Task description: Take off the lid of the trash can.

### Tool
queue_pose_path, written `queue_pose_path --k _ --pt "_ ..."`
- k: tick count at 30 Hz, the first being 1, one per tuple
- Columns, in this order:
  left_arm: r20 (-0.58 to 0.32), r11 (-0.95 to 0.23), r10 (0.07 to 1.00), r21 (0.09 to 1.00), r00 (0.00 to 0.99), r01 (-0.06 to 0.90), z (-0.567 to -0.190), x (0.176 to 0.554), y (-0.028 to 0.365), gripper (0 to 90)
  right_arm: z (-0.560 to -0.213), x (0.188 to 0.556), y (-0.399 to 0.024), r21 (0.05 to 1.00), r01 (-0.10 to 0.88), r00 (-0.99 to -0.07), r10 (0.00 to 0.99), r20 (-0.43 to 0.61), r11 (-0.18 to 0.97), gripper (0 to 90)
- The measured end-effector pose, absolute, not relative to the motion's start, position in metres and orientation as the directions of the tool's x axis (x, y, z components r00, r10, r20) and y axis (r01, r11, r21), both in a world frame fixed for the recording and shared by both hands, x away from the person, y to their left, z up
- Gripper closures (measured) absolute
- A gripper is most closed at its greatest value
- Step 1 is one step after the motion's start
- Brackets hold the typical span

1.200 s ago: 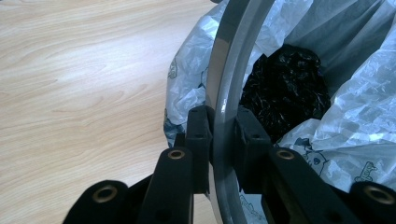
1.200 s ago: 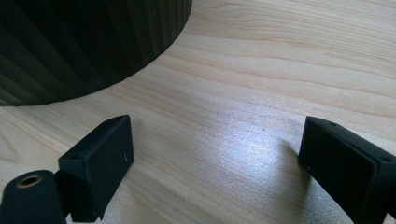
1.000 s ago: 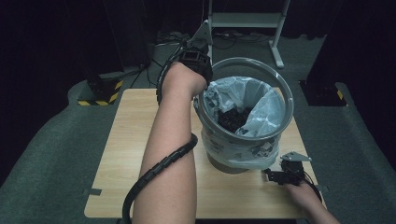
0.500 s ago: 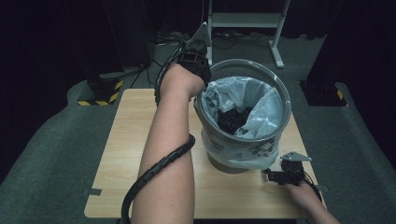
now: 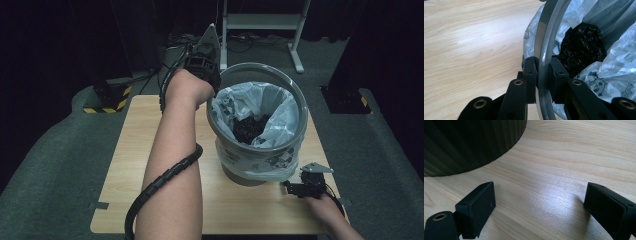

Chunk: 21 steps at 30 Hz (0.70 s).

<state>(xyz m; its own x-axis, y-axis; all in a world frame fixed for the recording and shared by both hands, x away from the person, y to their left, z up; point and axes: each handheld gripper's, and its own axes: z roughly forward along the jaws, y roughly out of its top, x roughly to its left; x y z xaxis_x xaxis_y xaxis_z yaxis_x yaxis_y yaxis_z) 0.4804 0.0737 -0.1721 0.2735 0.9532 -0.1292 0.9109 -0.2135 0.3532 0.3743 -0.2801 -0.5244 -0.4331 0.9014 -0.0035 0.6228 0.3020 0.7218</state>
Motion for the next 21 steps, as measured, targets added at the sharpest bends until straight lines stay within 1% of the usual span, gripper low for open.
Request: queue_pose_path --k 21 --pt "-0.159 -0.189 0.954 0.344 0.255 0.920 -0.180 0.475 0.102 77.5 -0.524 0.375 -0.280 0.721 0.623 -0.434 0.901 -0.003 0.303 10.0"
